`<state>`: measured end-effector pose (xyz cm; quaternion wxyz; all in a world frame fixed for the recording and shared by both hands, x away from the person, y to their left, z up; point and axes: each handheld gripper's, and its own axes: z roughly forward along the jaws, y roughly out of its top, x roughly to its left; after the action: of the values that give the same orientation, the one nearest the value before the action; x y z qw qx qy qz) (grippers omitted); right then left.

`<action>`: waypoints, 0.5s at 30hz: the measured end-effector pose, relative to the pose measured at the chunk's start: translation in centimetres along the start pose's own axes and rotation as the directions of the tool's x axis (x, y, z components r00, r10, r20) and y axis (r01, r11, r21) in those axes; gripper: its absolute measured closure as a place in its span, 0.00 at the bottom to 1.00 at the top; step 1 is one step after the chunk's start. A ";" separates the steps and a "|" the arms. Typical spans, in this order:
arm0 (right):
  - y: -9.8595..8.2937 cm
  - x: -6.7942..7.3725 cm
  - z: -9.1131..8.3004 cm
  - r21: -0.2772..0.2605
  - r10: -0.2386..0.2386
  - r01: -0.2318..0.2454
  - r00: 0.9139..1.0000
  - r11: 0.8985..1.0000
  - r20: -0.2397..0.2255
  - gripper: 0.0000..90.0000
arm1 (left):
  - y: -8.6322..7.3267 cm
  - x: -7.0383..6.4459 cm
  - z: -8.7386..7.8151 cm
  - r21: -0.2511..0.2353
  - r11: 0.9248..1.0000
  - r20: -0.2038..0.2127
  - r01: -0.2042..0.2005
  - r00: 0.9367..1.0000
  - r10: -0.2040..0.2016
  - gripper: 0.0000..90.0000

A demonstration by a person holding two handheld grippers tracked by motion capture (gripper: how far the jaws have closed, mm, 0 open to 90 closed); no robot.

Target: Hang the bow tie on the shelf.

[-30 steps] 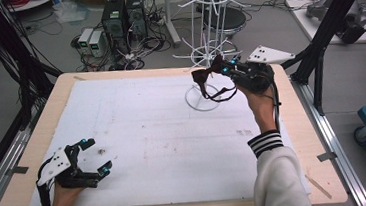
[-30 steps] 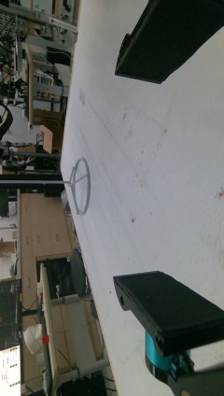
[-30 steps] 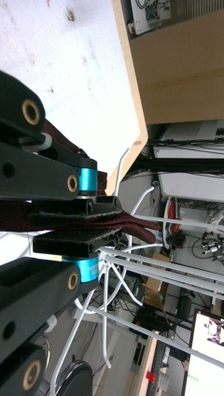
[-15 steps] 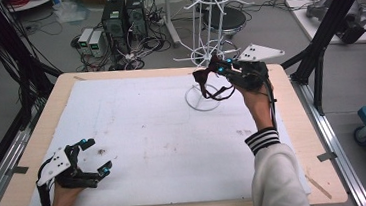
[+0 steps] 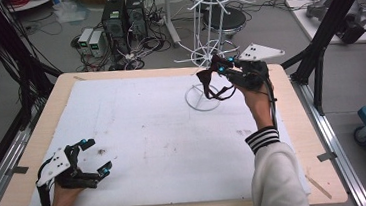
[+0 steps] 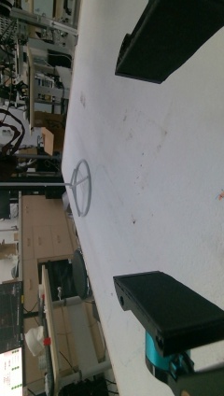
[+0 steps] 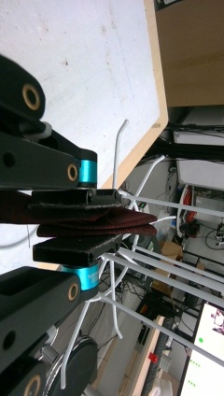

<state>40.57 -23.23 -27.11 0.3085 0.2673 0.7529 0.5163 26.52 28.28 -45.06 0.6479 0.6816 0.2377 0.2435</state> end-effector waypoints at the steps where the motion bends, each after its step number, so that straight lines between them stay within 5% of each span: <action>1: 0.0 0.0 0.0 0.001 -0.001 0.001 1.000 1.000 0.004 0.84 | 0.0 0.0 0.0 0.000 1.000 0.000 0.001 1.000 -0.001 0.03; 15: 0.1 -0.1 -0.5 0.000 -0.017 0.017 0.997 1.000 0.074 0.69 | 0.0 0.0 0.0 0.002 1.000 0.003 0.001 1.000 -0.001 0.03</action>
<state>40.28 -23.58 -26.89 0.3405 0.2796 0.7431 0.5037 26.49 28.31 -45.06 0.6477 0.6823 0.2373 0.2421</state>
